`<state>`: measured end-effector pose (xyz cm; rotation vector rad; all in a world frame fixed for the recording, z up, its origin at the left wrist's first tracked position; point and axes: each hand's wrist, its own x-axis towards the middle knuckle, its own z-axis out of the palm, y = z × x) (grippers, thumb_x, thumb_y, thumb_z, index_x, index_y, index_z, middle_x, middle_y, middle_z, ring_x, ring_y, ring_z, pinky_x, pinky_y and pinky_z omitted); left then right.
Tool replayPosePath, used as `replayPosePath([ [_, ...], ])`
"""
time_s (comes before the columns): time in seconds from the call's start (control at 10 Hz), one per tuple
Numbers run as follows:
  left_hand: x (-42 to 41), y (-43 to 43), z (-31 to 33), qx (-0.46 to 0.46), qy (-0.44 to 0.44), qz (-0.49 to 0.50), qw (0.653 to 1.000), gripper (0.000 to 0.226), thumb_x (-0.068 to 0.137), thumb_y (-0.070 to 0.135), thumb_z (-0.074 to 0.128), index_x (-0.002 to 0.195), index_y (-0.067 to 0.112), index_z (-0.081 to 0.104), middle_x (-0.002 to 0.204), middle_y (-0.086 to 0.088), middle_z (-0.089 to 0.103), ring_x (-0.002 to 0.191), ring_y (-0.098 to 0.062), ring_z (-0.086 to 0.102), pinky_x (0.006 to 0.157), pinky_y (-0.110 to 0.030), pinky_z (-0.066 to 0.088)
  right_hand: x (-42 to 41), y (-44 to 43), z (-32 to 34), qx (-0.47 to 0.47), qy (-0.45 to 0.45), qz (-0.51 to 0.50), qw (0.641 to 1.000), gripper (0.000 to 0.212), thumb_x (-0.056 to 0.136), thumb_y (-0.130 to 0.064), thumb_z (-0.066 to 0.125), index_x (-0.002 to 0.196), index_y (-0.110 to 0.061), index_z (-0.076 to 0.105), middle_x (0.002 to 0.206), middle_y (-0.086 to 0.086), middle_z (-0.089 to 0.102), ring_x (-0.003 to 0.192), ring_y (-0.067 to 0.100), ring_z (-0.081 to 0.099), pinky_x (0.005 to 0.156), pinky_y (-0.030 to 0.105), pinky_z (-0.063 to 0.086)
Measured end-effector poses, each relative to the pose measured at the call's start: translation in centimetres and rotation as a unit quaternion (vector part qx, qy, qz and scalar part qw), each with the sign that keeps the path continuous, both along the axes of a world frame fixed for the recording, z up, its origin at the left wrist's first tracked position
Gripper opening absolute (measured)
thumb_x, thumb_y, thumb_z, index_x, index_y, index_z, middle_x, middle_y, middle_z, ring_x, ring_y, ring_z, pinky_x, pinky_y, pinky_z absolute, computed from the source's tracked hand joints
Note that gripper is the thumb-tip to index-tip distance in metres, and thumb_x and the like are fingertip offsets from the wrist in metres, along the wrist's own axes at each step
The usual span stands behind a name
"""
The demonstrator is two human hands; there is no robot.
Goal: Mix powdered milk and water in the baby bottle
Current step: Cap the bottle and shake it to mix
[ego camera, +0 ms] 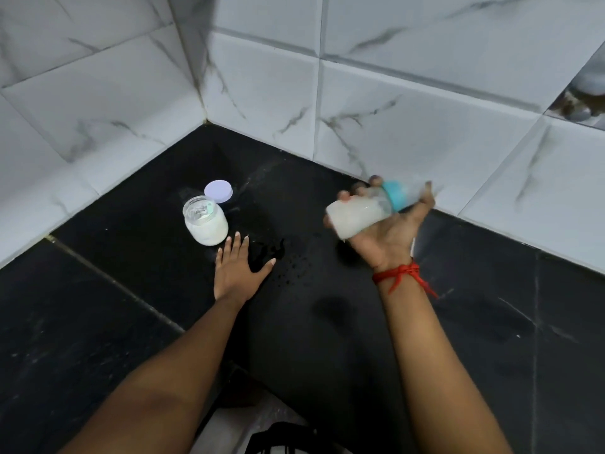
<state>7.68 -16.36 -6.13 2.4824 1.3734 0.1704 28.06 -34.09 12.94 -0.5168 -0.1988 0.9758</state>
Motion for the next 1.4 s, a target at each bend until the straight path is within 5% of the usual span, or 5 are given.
replayPosePath([
  [0.2,-0.1,0.0,0.0,0.003,0.002,0.0,1.0,0.101,0.091,0.084,0.036,0.167,0.019,0.019,0.176,0.0,0.008,0.163,-0.018,0.002,0.132,-0.042,0.0,0.7,-0.6,0.1,-0.013,0.017,0.052,0.998,0.071,0.069,-0.076,0.07,0.1,-0.012,0.064,0.104,0.009,0.059,0.107,0.027,0.055,0.115,0.047,0.036],
  [0.4,-0.1,0.0,0.0,0.004,0.003,0.001,1.0,0.101,0.091,0.084,0.035,0.167,0.019,0.019,0.176,-0.001,0.008,0.163,-0.018,0.001,0.132,-0.042,0.001,0.0,0.7,-0.8,-0.194,-0.338,0.044,0.92,0.054,0.08,0.01,0.073,0.126,-0.009,0.052,0.108,0.009,0.066,0.11,0.031,0.065,0.096,0.051,0.055],
  [0.7,-0.1,-0.1,0.4,0.005,-0.002,-0.003,1.0,0.1,0.092,0.083,0.037,0.167,0.019,0.019,0.176,-0.001,0.01,0.162,-0.018,0.002,0.132,-0.042,0.001,0.3,7.7,-5.4,-0.383,-0.595,-0.027,0.707,0.065,0.064,-0.032,0.093,0.12,-0.016,0.064,0.114,0.0,0.065,0.099,0.012,0.061,0.084,0.024,0.051],
  [1.3,-0.1,0.2,-0.1,0.017,-0.013,-0.004,1.0,0.1,0.092,0.084,0.034,0.167,0.019,0.018,0.176,-0.002,0.009,0.163,-0.019,0.002,0.132,-0.042,0.001,-1.9,8.5,-11.8,-0.406,-0.552,0.019,0.728,0.058,0.074,-0.015,0.085,0.127,-0.02,0.062,0.11,-0.011,0.064,0.104,0.008,0.061,0.076,0.002,0.04],
  [1.4,-0.1,0.1,0.0,0.019,-0.024,-0.007,1.0,0.099,0.093,0.083,0.035,0.167,0.019,0.019,0.176,-0.002,0.009,0.163,-0.019,0.003,0.132,-0.043,0.001,-1.7,8.4,-11.4,-0.405,-0.554,0.033,0.727,0.06,0.072,-0.019,0.088,0.125,-0.022,0.06,0.11,-0.011,0.064,0.102,0.007,0.061,0.09,0.017,0.052],
])
